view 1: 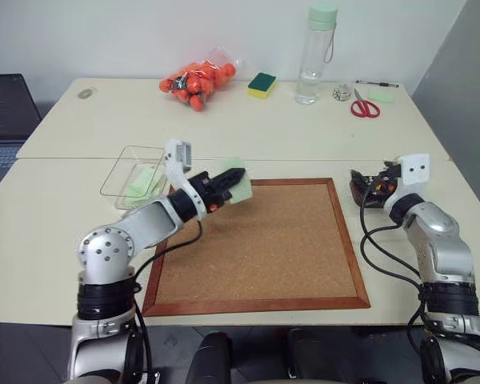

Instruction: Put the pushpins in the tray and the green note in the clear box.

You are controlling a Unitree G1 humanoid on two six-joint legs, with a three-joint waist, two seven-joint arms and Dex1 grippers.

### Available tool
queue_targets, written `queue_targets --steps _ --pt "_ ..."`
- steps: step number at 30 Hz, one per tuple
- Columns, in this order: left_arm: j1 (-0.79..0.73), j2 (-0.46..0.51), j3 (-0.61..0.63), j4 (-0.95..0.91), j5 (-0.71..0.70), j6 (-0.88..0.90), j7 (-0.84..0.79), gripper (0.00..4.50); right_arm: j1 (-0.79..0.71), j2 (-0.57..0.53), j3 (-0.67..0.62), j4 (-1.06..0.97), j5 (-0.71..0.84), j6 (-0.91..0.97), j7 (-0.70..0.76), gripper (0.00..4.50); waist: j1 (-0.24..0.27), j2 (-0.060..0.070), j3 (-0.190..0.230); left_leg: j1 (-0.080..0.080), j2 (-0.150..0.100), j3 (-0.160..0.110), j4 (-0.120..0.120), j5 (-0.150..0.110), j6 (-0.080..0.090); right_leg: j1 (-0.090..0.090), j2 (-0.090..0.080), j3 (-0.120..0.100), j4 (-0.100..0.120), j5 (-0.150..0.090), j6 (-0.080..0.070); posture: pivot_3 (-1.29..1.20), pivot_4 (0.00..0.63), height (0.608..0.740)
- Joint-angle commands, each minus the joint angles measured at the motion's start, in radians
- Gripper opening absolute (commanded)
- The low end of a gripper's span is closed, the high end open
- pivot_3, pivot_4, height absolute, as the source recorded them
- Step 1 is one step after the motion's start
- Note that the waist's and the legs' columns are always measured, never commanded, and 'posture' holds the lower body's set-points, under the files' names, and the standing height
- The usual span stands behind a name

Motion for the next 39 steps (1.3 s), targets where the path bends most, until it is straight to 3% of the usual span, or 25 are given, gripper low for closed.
queue_targets --steps 1,5,8,15,20,32,37,39 --pt "-0.012 0.141 0.074 -0.015 0.171 -0.036 0.049 0.00 -0.013 -0.018 0.121 -0.203 0.097 0.105 0.134 4.47 0.000 0.000 0.000 0.000 0.000 -0.001 0.000 0.000 0.000 0.000 0.000 -0.001 0.000 0.000 0.000 0.00 0.150 0.740" --pt "0.016 0.287 0.076 0.048 0.327 -0.038 -0.013 0.00 -0.128 0.017 0.247 -0.238 0.100 0.192 0.161 4.47 -0.002 0.000 0.000 0.001 0.000 0.000 0.000 0.000 0.000 0.000 0.000 0.000 0.000 0.000 0.001 0.00 0.150 0.740" --pt "0.018 0.359 0.043 0.131 0.456 -0.081 -0.097 0.00 -0.257 0.105 0.299 -0.180 0.105 0.268 0.123 4.47 -0.001 0.000 0.001 0.001 -0.001 0.000 0.000 0.000 0.000 0.000 0.000 -0.001 0.000 0.000 0.001 0.00 0.150 0.740" --pt "-0.105 0.370 -0.017 0.437 0.656 -0.131 -0.230 0.00 -0.413 0.247 0.373 -0.014 0.031 0.217 0.103 4.47 0.012 -0.001 0.000 -0.007 -0.001 -0.002 -0.001 0.000 0.000 -0.007 0.000 -0.004 0.000 0.001 -0.003 0.00 0.150 0.740" --pt "-0.161 0.351 -0.021 0.547 0.744 -0.140 -0.275 0.99 -0.398 0.262 0.375 -0.019 0.022 0.217 0.107 4.50 0.007 -0.002 -0.001 -0.013 -0.002 -0.001 0.000 0.000 -0.001 -0.014 -0.003 -0.003 0.001 0.002 -0.004 0.00 0.150 0.740" --pt "-0.226 0.338 -0.021 0.540 0.795 -0.022 -0.364 3.25 -0.364 0.162 0.405 -0.068 0.028 0.212 0.261 4.50 0.004 -0.002 0.000 -0.013 -0.002 -0.002 0.001 0.000 0.000 -0.014 -0.003 -0.004 0.002 0.002 -0.004 0.00 0.150 0.740" --pt "-0.214 0.346 -0.016 0.471 0.847 -0.059 -0.369 4.27 -0.352 0.160 0.403 -0.079 0.023 0.213 0.265 4.50 0.004 -0.002 0.000 -0.013 -0.001 -0.002 0.001 0.000 0.000 -0.014 -0.002 -0.004 0.004 0.002 -0.004 0.00 0.150 0.740" --pt "-0.154 0.356 -0.004 0.348 0.875 -0.125 -0.378 4.43 -0.333 0.151 0.400 -0.097 0.022 0.214 0.263 4.50 0.004 -0.002 0.000 -0.013 -0.001 -0.002 0.001 0.000 0.000 -0.014 -0.002 -0.004 0.004 0.002 -0.004 0.00 0.150 0.740"
